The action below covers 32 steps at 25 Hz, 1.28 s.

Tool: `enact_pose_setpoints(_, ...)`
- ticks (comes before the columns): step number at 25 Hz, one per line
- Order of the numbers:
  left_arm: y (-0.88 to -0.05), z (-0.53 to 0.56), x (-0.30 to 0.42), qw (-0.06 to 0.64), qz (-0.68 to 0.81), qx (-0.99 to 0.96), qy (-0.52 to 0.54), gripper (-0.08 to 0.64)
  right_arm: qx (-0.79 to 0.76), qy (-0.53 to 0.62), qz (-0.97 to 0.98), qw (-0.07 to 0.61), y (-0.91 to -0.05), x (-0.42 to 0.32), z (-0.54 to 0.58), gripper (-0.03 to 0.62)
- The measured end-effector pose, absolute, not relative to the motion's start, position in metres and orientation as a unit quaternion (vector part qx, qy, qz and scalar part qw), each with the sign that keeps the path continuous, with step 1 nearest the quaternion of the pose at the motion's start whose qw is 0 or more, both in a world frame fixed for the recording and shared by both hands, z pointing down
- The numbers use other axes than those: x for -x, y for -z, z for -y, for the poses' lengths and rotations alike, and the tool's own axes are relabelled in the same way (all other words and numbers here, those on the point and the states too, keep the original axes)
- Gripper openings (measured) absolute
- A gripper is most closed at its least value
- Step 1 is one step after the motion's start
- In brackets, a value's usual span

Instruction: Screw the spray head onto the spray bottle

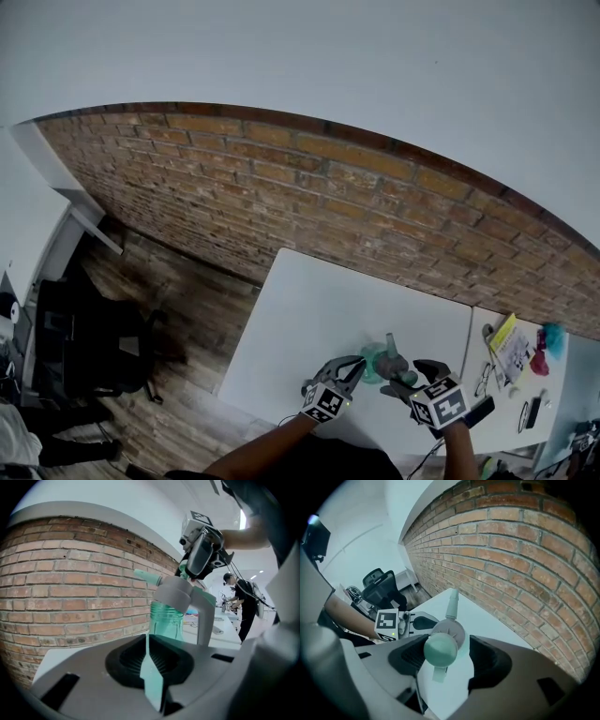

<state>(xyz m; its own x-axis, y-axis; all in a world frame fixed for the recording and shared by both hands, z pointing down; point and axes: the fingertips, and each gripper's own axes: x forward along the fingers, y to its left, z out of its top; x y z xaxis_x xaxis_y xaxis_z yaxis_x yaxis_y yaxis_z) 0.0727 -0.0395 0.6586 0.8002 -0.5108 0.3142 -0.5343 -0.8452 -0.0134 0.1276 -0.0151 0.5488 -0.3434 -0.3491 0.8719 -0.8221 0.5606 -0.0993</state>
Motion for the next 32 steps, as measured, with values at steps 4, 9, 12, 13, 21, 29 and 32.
enact_pose_setpoints(4, -0.66, 0.039, -0.081, 0.032, 0.257, -0.953, -0.157, 0.002, -0.378, -0.267, 0.777, 0.426, -0.564, -0.123, 0.02, 0.256)
enact_pose_setpoints(9, -0.661, 0.04, -0.082, 0.029, 0.253, -0.954, -0.159, 0.002, -0.364, -0.258, 0.772, 0.453, -0.565, -0.12, 0.024, 0.256)
enact_pose_setpoints(12, -0.663, 0.037, -0.084, 0.021, 0.244, -0.956, -0.165, 0.002, -0.337, -0.267, 0.753, 0.498, -0.563, -0.122, 0.027, 0.256)
enact_pose_setpoints(13, -0.664, 0.036, -0.085, 0.019, 0.241, -0.956, -0.166, 0.002, -0.328, -0.272, 0.745, 0.513, -0.563, -0.122, 0.029, 0.255)
enact_pose_setpoints(21, -0.663, 0.035, -0.091, 0.019, 0.234, -0.959, -0.161, 0.002, -0.256, -0.301, 0.683, 0.614, -0.559, -0.124, 0.04, 0.255)
enact_pose_setpoints(29, -0.662, 0.035, -0.09, 0.017, 0.231, -0.961, -0.154, 0.002, -0.231, -0.306, 0.667, 0.639, -0.571, -0.119, 0.041, 0.256)
enact_pose_setpoints(32, -0.661, 0.036, -0.09, 0.018, 0.234, -0.961, -0.15, 0.002, -0.248, -0.327, 0.671, 0.618, -0.572, -0.119, 0.041, 0.256)
